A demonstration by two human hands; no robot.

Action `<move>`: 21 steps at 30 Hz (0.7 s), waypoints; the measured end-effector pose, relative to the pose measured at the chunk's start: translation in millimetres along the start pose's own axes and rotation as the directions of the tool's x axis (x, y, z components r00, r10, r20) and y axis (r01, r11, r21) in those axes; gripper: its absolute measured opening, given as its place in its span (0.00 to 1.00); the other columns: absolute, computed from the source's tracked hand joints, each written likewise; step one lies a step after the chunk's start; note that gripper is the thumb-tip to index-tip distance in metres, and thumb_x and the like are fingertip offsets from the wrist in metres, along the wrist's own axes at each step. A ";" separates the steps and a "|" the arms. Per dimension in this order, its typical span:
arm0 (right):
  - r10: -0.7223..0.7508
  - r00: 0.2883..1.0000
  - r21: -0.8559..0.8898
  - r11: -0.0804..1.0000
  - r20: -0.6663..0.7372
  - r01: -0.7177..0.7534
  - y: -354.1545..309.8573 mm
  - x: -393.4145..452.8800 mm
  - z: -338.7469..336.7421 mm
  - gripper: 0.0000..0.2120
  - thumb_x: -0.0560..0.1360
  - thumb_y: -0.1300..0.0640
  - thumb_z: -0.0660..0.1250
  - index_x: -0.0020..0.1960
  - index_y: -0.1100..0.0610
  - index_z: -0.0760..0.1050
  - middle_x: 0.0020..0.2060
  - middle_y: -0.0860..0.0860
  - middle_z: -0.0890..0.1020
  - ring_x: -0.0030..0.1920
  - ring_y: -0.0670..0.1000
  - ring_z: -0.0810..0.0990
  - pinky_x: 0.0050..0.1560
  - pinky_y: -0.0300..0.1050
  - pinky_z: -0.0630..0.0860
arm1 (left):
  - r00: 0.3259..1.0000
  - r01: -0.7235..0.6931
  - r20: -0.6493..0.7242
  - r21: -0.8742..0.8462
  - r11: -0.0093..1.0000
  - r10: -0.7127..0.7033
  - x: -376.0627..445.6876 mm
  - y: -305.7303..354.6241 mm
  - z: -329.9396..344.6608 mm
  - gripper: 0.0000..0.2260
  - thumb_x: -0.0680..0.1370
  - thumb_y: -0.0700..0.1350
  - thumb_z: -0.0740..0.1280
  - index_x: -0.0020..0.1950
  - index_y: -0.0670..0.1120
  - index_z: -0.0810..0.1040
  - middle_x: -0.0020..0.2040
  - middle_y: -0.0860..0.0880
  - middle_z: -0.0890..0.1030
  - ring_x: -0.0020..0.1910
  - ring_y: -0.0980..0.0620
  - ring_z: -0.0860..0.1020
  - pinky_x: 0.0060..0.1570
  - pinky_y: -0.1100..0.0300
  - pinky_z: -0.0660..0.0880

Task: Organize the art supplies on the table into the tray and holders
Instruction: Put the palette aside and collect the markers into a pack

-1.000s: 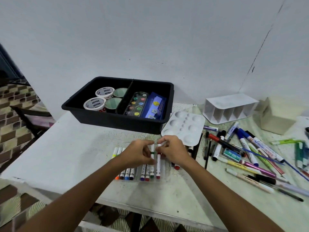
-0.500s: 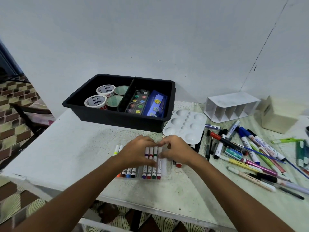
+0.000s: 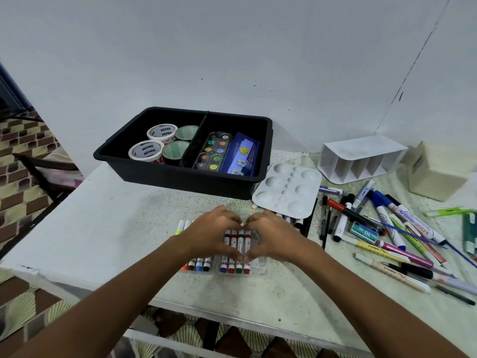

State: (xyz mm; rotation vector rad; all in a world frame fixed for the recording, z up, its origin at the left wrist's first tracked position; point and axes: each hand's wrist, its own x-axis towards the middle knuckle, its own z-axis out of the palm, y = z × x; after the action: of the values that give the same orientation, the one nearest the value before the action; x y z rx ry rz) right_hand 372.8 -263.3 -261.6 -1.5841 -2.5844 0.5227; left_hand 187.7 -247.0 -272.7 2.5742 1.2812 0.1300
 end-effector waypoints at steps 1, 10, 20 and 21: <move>-0.005 1.000 -0.003 1.000 -0.003 0.005 0.6 -0.3 1.0 0.30 0.64 0.38 0.75 0.62 0.51 0.76 0.58 0.47 0.78 0.60 0.50 0.69 0.56 0.49 0.71 | 1.000 -0.001 0.010 0.008 1.000 0.001 0.7 0.9 -0.7 0.29 0.67 0.64 0.72 0.63 0.50 0.78 0.61 0.55 0.77 0.58 0.56 0.66 0.55 0.58 0.69; -0.003 1.000 0.016 1.000 -0.002 0.004 4.6 -1.3 3.5 0.31 0.66 0.39 0.74 0.65 0.51 0.75 0.63 0.46 0.75 0.63 0.49 0.67 0.57 0.46 0.67 | 0.999 -0.008 0.040 0.051 0.999 0.006 0.8 1.5 1.2 0.29 0.68 0.64 0.72 0.64 0.49 0.78 0.63 0.55 0.76 0.59 0.56 0.66 0.52 0.61 0.67; -0.107 0.993 -0.059 0.993 -0.054 0.104 14.6 -9.9 8.4 0.30 0.70 0.36 0.69 0.67 0.49 0.73 0.64 0.46 0.74 0.62 0.49 0.66 0.60 0.48 0.68 | 0.990 -0.019 0.141 0.130 0.991 0.001 10.4 11.8 -11.9 0.26 0.68 0.64 0.73 0.58 0.50 0.78 0.58 0.53 0.76 0.54 0.56 0.70 0.50 0.62 0.70; -0.114 0.991 -0.065 0.992 -0.071 0.110 14.7 -12.3 9.2 0.29 0.70 0.37 0.69 0.67 0.50 0.74 0.65 0.47 0.73 0.63 0.50 0.66 0.60 0.48 0.67 | 0.987 -0.020 0.159 0.143 0.990 -0.003 11.2 12.9 -13.2 0.25 0.68 0.63 0.73 0.58 0.50 0.78 0.58 0.53 0.76 0.54 0.56 0.70 0.49 0.63 0.70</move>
State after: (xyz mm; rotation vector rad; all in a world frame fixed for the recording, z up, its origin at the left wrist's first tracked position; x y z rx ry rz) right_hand 389.0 -270.3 -273.4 -1.4349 -2.6380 0.3716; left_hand 201.8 -243.0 -256.9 2.6474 1.2635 -0.1690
